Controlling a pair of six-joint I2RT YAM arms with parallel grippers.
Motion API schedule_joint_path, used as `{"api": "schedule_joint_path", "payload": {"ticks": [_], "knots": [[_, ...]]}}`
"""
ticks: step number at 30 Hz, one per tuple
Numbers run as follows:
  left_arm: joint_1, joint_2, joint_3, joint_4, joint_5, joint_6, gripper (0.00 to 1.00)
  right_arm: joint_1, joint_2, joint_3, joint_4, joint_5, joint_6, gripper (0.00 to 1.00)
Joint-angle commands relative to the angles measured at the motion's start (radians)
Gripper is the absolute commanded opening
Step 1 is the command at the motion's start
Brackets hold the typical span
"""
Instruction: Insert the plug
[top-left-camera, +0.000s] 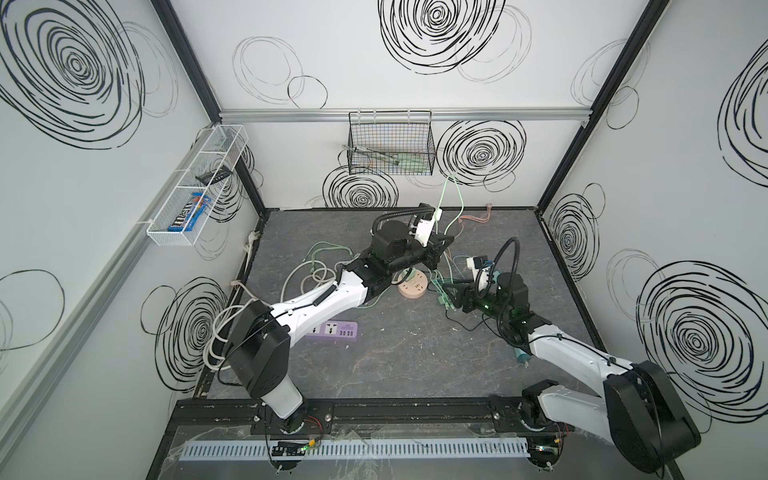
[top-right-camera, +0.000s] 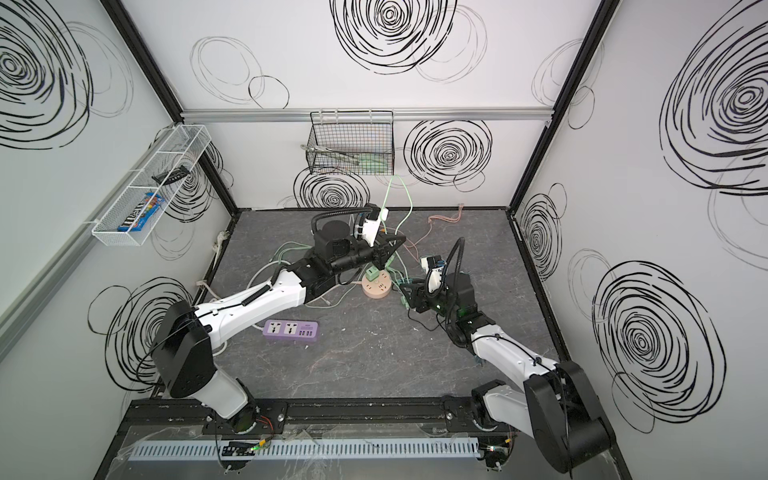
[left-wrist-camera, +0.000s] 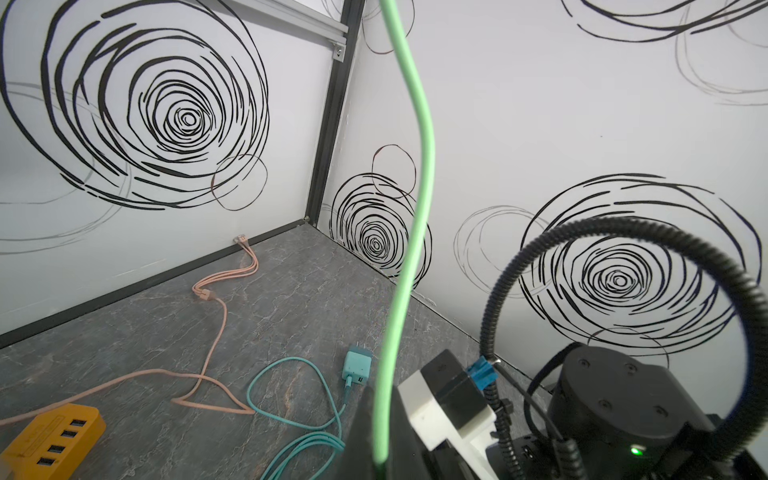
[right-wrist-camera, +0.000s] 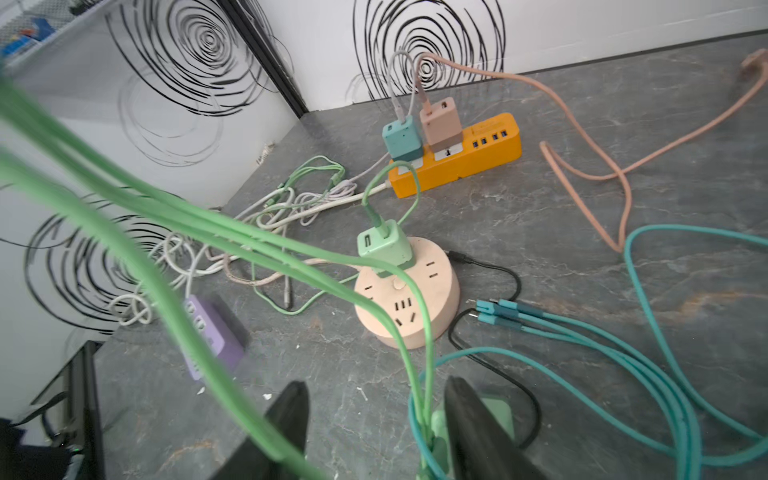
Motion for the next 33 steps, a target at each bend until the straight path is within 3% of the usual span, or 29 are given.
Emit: {"api": "schedule_joint_path", "payload": {"ticks": [1, 3, 6, 10, 13, 16, 19, 23, 28, 31, 33], "knots": [[0.004, -0.002, 0.051, 0.012, 0.014, -0.008, 0.0, 0.002, 0.008, 0.067, -0.004, 0.177, -0.008, 0.22], [0.003, -0.006, 0.066, -0.014, 0.017, 0.001, 0.0, 0.001, -0.035, 0.092, -0.039, 0.279, -0.029, 0.13], [-0.012, -0.014, 0.105, -0.069, 0.024, 0.024, 0.0, -0.002, -0.156, 0.147, -0.094, 0.375, -0.092, 0.07], [-0.06, -0.031, 0.135, -0.096, -0.003, 0.068, 0.0, -0.002, -0.314, 0.111, 0.001, 0.341, -0.201, 0.07], [-0.085, -0.015, 0.146, -0.097, -0.085, 0.111, 0.0, -0.004, -0.314, 0.048, 0.069, 0.377, -0.218, 0.08], [-0.085, 0.009, 0.178, -0.099, -0.157, 0.128, 0.0, -0.005, -0.268, 0.089, -0.019, 0.429, -0.164, 0.08], [-0.095, 0.012, 0.177, -0.054, -0.237, 0.21, 0.0, -0.007, -0.251, 0.113, -0.06, 0.411, -0.144, 0.08], [-0.11, 0.047, 0.211, -0.062, -0.373, 0.307, 0.0, -0.007, -0.219, 0.083, -0.034, 0.408, -0.134, 0.08], [-0.129, 0.011, 0.185, -0.028, -0.526, 0.33, 0.0, -0.006, -0.253, 0.083, -0.104, 0.465, -0.042, 0.07], [-0.159, 0.03, 0.181, -0.034, -0.77, 0.446, 0.0, -0.011, -0.289, 0.069, -0.169, 0.546, 0.019, 0.03], [-0.191, 0.042, 0.174, -0.004, -0.944, 0.561, 0.0, -0.015, -0.327, 0.074, -0.244, 0.532, 0.044, 0.02]]}}
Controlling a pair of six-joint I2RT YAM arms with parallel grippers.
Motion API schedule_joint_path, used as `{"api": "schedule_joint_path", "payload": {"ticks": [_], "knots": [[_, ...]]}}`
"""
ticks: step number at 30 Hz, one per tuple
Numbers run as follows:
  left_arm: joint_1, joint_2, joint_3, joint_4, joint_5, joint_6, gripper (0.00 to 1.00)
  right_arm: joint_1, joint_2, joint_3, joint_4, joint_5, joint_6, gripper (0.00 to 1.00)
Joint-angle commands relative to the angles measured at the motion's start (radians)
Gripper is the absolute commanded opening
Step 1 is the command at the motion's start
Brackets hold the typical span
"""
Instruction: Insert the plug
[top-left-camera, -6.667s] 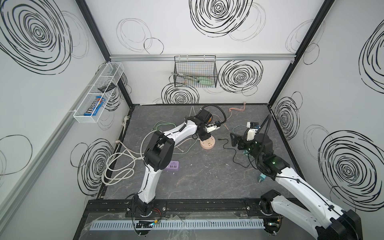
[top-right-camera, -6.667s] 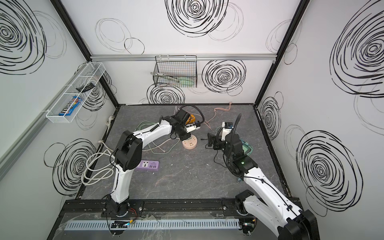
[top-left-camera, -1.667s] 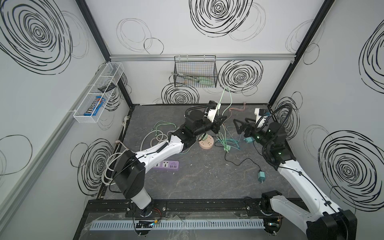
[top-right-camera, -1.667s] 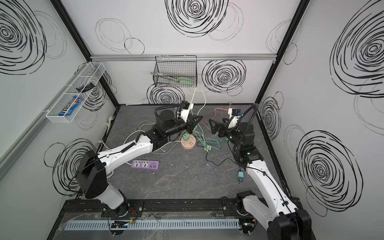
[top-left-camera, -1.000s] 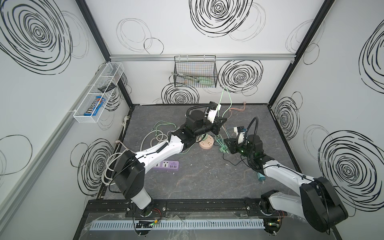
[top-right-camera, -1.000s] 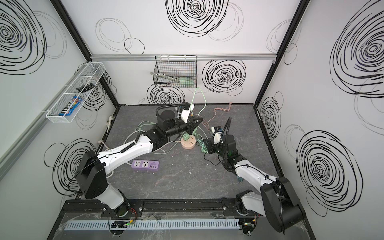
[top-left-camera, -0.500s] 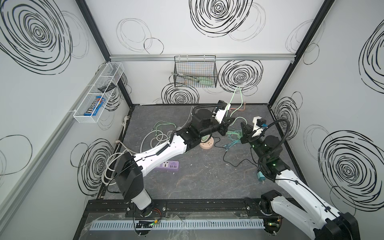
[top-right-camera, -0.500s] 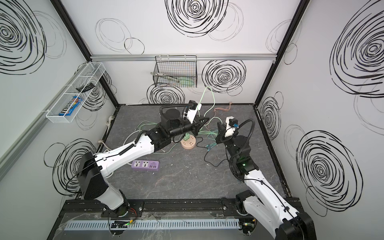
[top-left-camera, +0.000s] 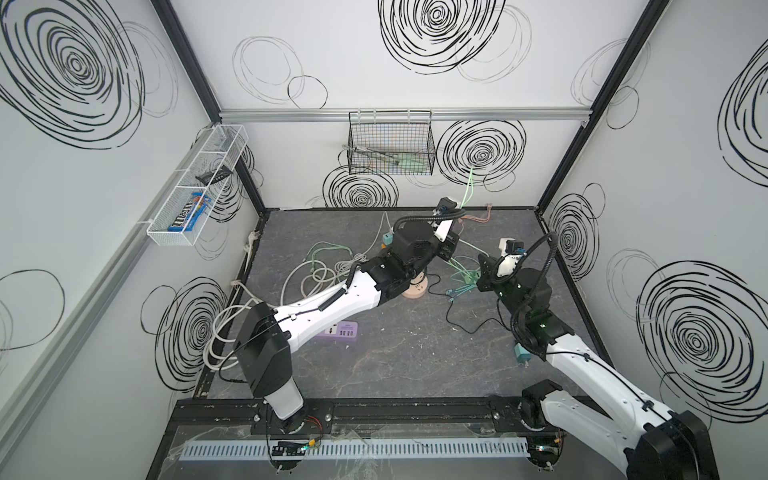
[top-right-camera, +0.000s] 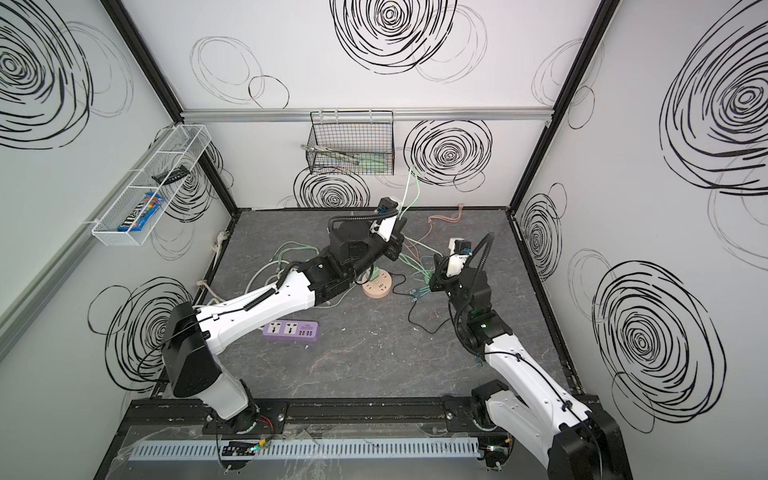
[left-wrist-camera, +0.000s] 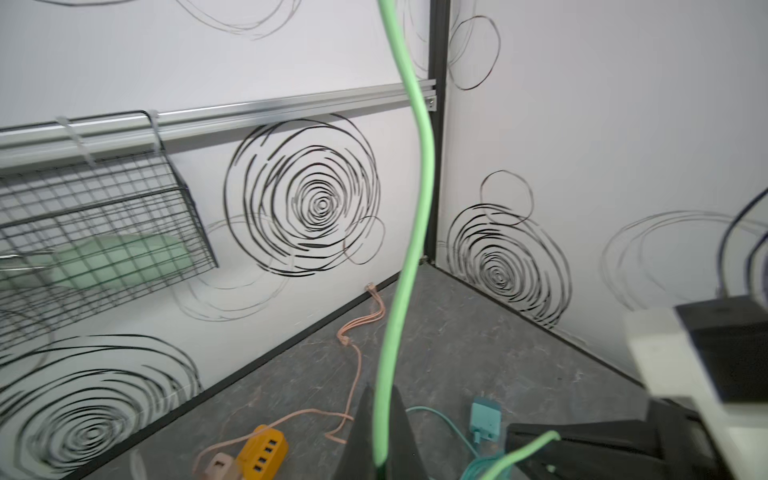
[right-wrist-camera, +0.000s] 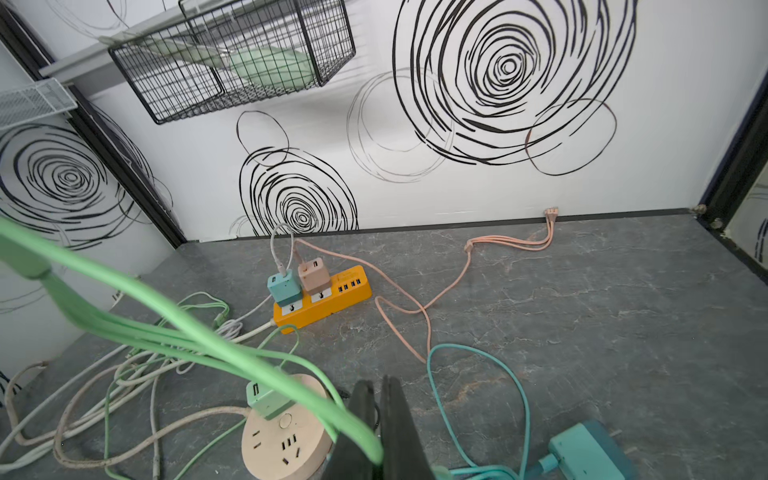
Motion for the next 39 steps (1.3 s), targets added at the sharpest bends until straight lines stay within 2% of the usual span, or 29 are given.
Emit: {"api": "schedule_joint_path", "payload": {"ticks": [1, 2, 3, 4, 6, 8, 9, 11, 16, 19, 20, 23, 25, 26, 27, 29, 30, 31, 33, 35, 39], "knots": [[-0.049, -0.005, -0.023, 0.147, -0.376, 0.251, 0.0, -0.012, -0.08, -0.005, -0.133, 0.018, 0.065, 0.03], [-0.074, -0.018, -0.055, 0.21, -0.404, 0.313, 0.0, -0.012, -0.116, -0.013, -0.127, -0.076, 0.021, 0.03], [-0.087, -0.029, -0.065, 0.227, -0.395, 0.325, 0.0, -0.009, -0.148, -0.034, -0.095, -0.146, -0.027, 0.03], [-0.091, -0.035, -0.048, 0.165, -0.342, 0.274, 0.0, -0.004, -0.173, -0.076, -0.036, -0.169, -0.033, 0.03], [-0.05, -0.023, 0.014, -0.041, -0.104, 0.07, 0.0, -0.011, -0.157, -0.108, -0.041, -0.111, 0.031, 0.02], [0.011, 0.011, 0.033, -0.141, 0.188, -0.117, 0.0, -0.032, -0.083, -0.085, -0.142, -0.085, 0.112, 0.0], [0.033, 0.028, 0.034, -0.157, 0.276, -0.169, 0.0, -0.039, -0.057, -0.064, -0.198, -0.083, 0.175, 0.0], [0.058, 0.064, 0.039, -0.198, 0.405, -0.214, 0.02, -0.057, -0.041, -0.038, -0.224, -0.126, 0.2, 0.0], [0.058, 0.062, 0.007, -0.245, 0.416, -0.131, 0.02, -0.066, -0.079, -0.061, -0.11, -0.171, 0.136, 0.0], [0.086, 0.034, -0.045, -0.233, 0.488, -0.135, 0.17, -0.068, -0.089, -0.078, -0.092, -0.168, 0.135, 0.0], [0.105, 0.021, -0.076, -0.209, 0.517, -0.161, 0.18, -0.073, -0.087, -0.078, -0.112, -0.144, 0.149, 0.0], [0.17, -0.011, -0.151, -0.167, 0.558, -0.228, 0.16, -0.105, -0.102, -0.079, -0.185, -0.076, 0.22, 0.0], [0.195, -0.04, -0.171, -0.19, 0.542, -0.217, 0.1, -0.125, -0.132, -0.085, -0.171, -0.169, 0.173, 0.0], [0.194, -0.063, -0.174, -0.214, 0.505, -0.191, 0.08, -0.127, -0.148, -0.094, -0.134, -0.256, 0.113, 0.0], [0.189, -0.085, -0.175, -0.234, 0.471, -0.162, 0.08, -0.121, -0.162, -0.088, -0.138, -0.289, 0.093, 0.0], [0.185, -0.146, -0.194, -0.245, 0.424, -0.125, 0.05, -0.11, -0.195, -0.065, -0.172, -0.248, 0.099, 0.0], [0.191, -0.172, -0.215, -0.23, 0.419, -0.127, 0.08, -0.111, -0.209, -0.055, -0.187, -0.221, 0.111, 0.0], [0.203, -0.199, -0.239, -0.211, 0.441, -0.134, 0.16, -0.114, -0.22, -0.045, -0.2, -0.205, 0.121, 0.0], [0.218, -0.228, -0.281, -0.182, 0.509, -0.141, 0.43, -0.126, -0.23, -0.027, -0.198, -0.25, 0.114, 0.0], [0.213, -0.235, -0.33, -0.156, 0.554, -0.138, 0.61, -0.129, -0.22, -0.004, -0.197, -0.331, 0.097, 0.0], [0.178, -0.228, -0.425, -0.096, 0.6, -0.149, 0.65, -0.125, -0.177, 0.058, -0.287, -0.347, 0.119, 0.0]]}}
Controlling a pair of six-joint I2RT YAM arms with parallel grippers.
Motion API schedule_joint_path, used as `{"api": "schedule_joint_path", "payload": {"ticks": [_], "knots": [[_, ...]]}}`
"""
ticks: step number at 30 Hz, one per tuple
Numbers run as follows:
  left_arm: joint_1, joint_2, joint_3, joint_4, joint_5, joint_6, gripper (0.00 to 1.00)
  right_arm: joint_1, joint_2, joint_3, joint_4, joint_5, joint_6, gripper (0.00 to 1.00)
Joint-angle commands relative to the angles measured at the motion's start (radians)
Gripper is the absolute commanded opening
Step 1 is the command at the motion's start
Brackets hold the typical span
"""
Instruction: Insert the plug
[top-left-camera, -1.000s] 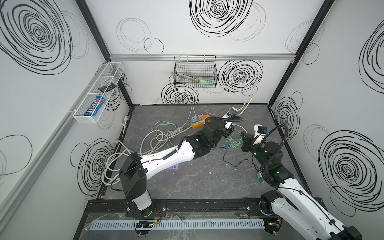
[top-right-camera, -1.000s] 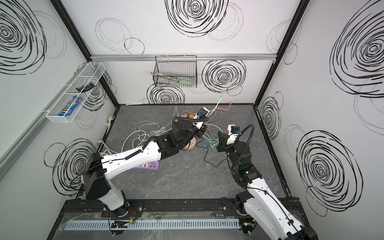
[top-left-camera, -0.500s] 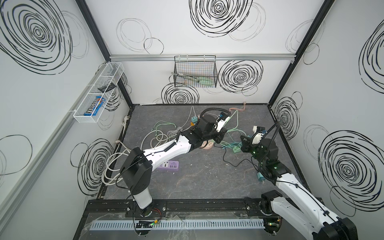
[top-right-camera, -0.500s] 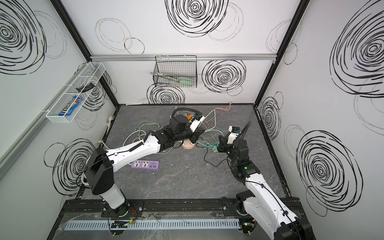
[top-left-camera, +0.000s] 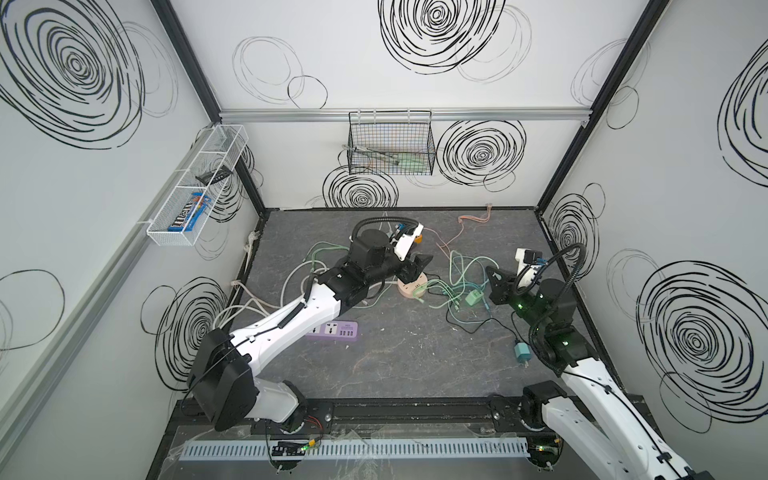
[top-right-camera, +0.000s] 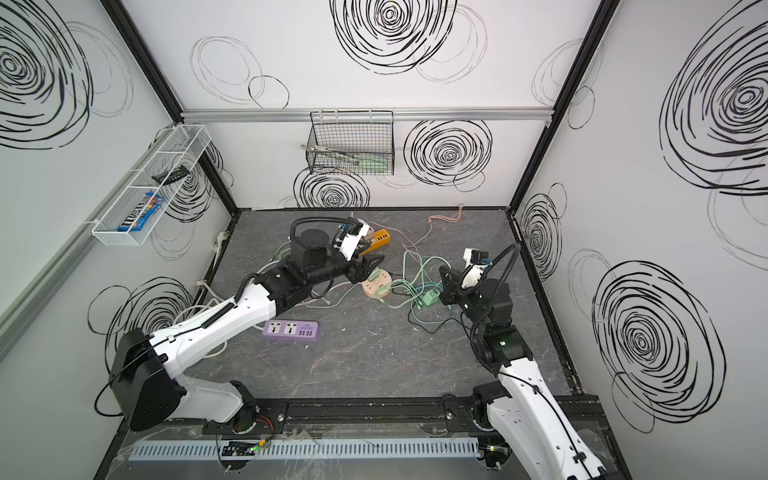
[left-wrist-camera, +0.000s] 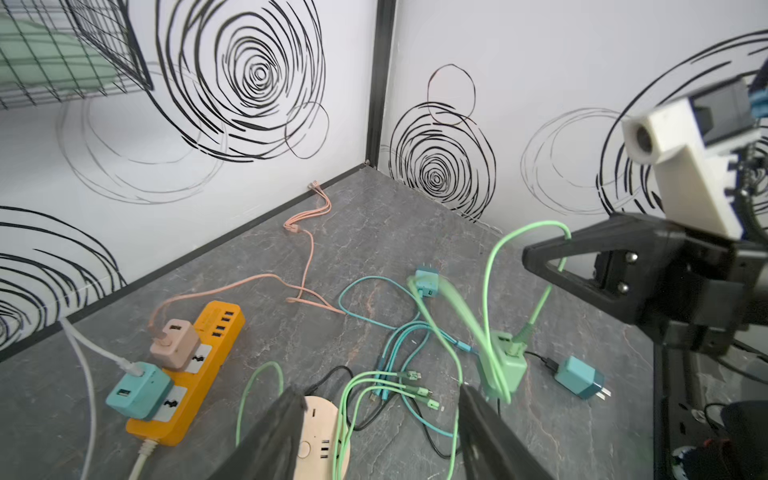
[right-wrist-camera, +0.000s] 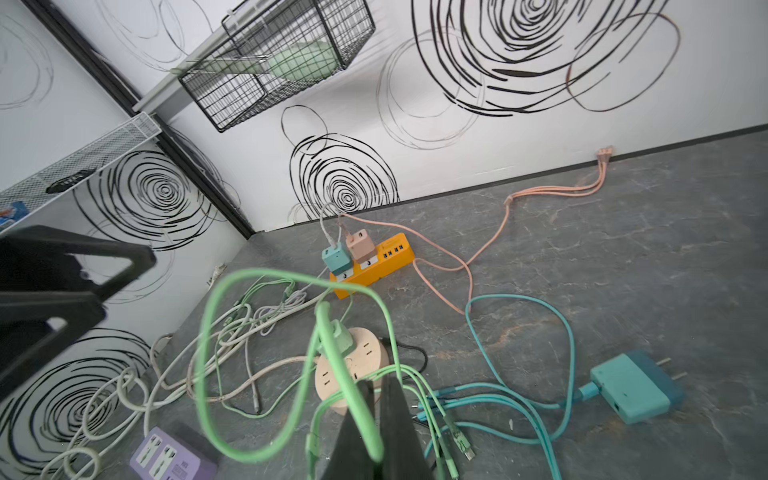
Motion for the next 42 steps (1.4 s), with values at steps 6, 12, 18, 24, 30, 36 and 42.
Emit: {"api": "schedule_joint_path", "payload": {"ticks": [6, 12, 18, 24, 30, 36, 42], "knots": [[-0.034, 0.014, -0.159, 0.119, 0.076, -0.065, 0.82, 0.031, 0.1, 0.136, -0.232, -0.157, -0.036, 0.0], [0.045, -0.117, -0.253, 0.185, -0.073, -0.131, 1.0, 0.175, 0.174, 0.152, -0.299, -0.118, -0.091, 0.0], [0.138, -0.225, -0.307, 0.134, -0.242, -0.219, 0.96, 0.413, 0.38, 0.187, -0.301, -0.053, -0.19, 0.02], [0.18, -0.253, -0.337, 0.098, -0.292, -0.284, 0.96, 0.556, 0.674, 0.321, -0.291, 0.06, -0.239, 0.14], [0.202, -0.24, -0.334, 0.06, -0.313, -0.311, 0.96, 0.588, 0.88, 0.458, -0.295, 0.114, -0.25, 0.22], [0.221, -0.219, -0.319, 0.012, -0.336, -0.316, 0.96, 0.601, 0.847, 0.447, -0.318, 0.159, -0.258, 0.36], [0.24, -0.194, -0.317, 0.007, -0.333, -0.341, 0.96, 0.583, 0.722, 0.364, -0.397, 0.208, -0.216, 0.71]]}}
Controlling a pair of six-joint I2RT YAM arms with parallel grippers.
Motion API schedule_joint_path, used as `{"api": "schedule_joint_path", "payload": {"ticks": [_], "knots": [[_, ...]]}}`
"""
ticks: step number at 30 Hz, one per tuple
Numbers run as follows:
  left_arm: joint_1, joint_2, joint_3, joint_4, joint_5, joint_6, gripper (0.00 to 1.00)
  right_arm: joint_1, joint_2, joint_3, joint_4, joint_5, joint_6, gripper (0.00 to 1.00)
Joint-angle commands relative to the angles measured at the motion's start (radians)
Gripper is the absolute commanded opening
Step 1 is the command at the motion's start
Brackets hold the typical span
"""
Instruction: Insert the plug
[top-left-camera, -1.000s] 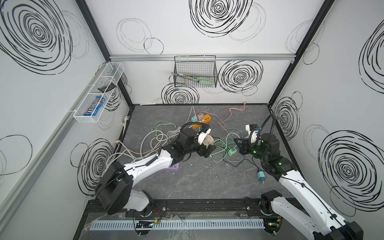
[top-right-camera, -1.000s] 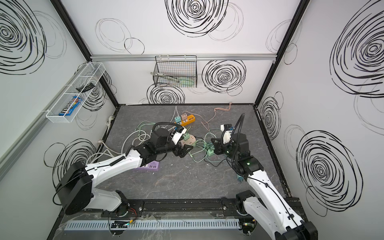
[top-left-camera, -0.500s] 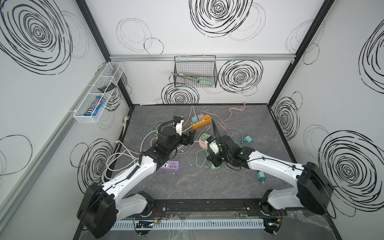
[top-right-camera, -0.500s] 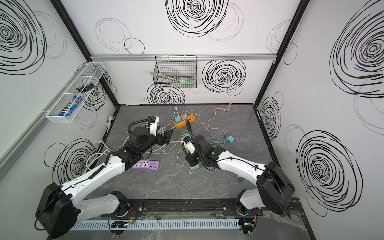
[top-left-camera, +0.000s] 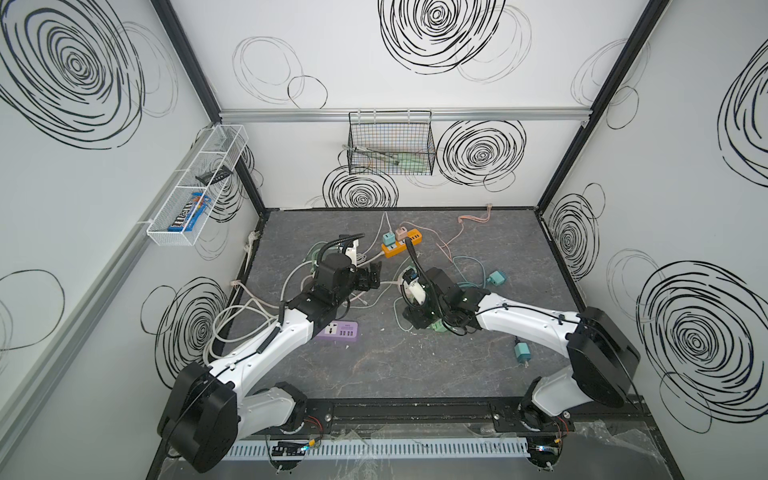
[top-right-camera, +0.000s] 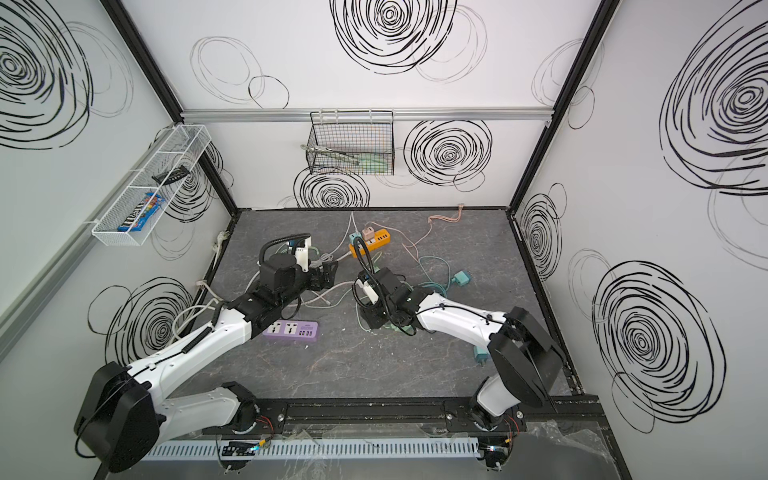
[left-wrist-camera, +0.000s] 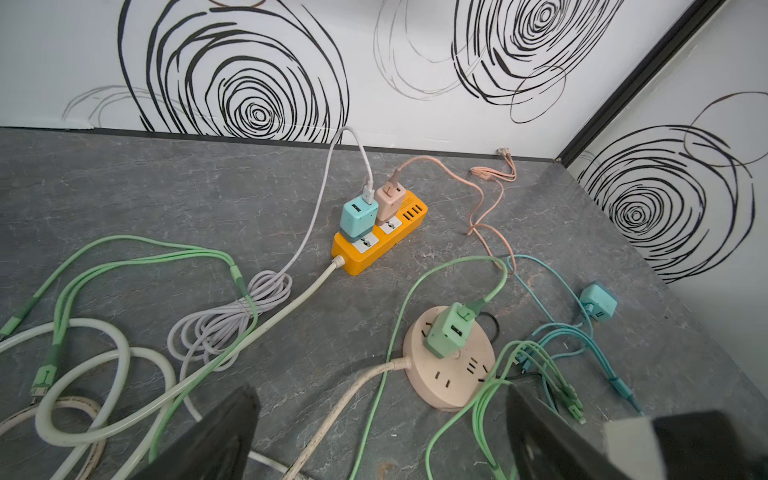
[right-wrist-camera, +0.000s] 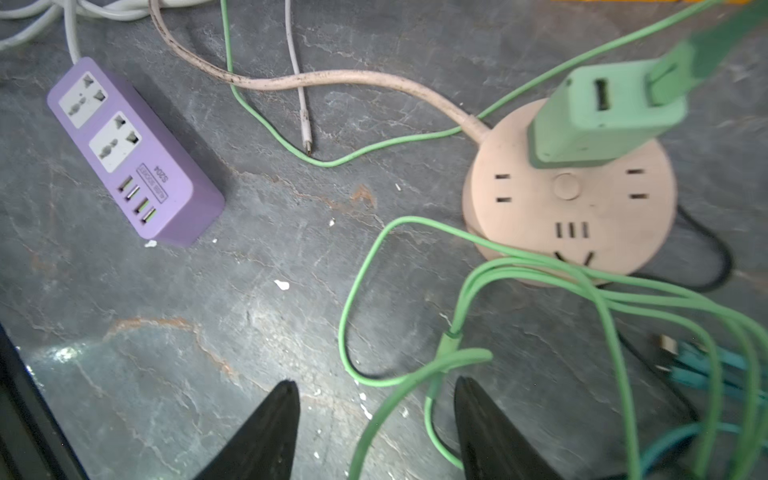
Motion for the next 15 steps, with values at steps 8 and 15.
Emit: {"api": "schedule_joint_path", "payload": {"ticks": [8, 15], "knots": [[0.014, 0.043, 0.036, 0.0, -0.006, -0.043, 0.96, -0.144, -0.16, -0.168, -0.035, -0.095, 0.102, 0.98], [0.014, 0.055, 0.04, -0.013, -0.007, -0.042, 0.96, -0.159, -0.127, -0.208, -0.027, -0.099, 0.045, 0.99]]}}
